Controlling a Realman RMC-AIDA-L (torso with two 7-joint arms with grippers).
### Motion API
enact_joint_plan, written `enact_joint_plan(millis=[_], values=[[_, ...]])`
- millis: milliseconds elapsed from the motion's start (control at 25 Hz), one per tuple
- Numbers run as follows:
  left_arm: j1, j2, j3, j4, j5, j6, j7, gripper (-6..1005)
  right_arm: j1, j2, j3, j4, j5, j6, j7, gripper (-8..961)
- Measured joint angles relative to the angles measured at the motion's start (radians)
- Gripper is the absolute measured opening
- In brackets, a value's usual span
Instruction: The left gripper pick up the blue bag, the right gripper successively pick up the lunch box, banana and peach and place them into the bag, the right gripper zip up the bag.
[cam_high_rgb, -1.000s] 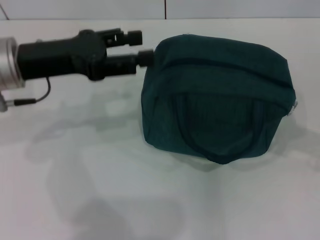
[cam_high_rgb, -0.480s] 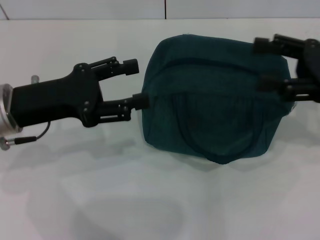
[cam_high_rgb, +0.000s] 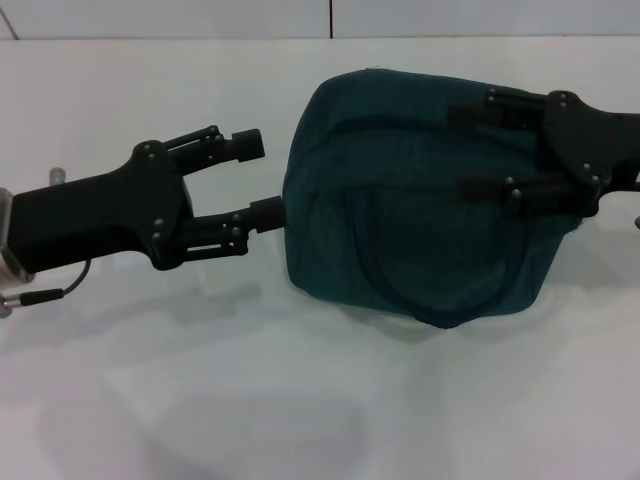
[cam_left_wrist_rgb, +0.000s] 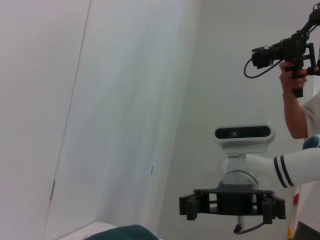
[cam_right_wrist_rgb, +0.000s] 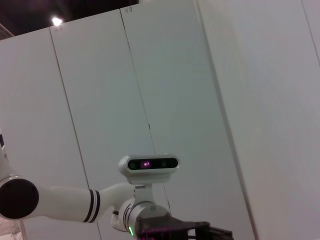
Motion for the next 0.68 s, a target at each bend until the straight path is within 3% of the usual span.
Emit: enact_joint_plan(millis=[680], values=[[-0.002, -0.005, -0.001, 0.0, -0.001, 0.001, -0.002, 837, -0.018, 0.002, 0.006, -0.014, 0.0, -0.005, 0.0, 886]])
